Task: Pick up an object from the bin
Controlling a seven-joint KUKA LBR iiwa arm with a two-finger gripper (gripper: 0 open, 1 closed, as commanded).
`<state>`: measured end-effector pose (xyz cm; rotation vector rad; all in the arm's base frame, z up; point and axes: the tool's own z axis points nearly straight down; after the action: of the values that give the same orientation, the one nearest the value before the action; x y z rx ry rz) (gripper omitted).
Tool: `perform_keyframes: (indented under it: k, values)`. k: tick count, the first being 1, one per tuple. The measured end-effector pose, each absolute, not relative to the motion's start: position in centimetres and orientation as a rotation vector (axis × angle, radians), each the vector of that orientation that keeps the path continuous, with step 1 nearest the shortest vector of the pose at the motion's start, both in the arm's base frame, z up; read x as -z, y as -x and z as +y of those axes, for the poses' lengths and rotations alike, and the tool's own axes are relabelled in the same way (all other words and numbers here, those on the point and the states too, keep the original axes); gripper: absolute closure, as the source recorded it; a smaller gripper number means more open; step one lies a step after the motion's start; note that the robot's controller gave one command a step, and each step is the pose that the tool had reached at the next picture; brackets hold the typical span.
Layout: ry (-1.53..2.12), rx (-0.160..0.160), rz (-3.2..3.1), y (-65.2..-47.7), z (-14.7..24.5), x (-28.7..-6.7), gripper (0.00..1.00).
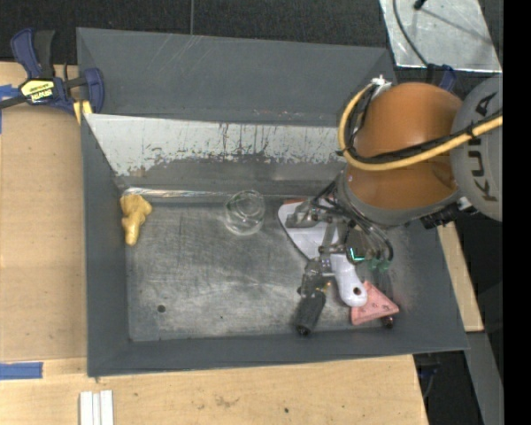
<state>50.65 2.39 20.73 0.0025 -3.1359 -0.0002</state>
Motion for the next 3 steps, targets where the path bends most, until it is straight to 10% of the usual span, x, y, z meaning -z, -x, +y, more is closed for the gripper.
perform_keyframes:
  k: [1, 3]
  values:
    - [-0.001, 0.001, -3.144, -50.8, 2.4, -21.1, 0.00]
    - [-0.498, 0.000, -3.105, -49.4, -0.4, -15.3, 0.00]
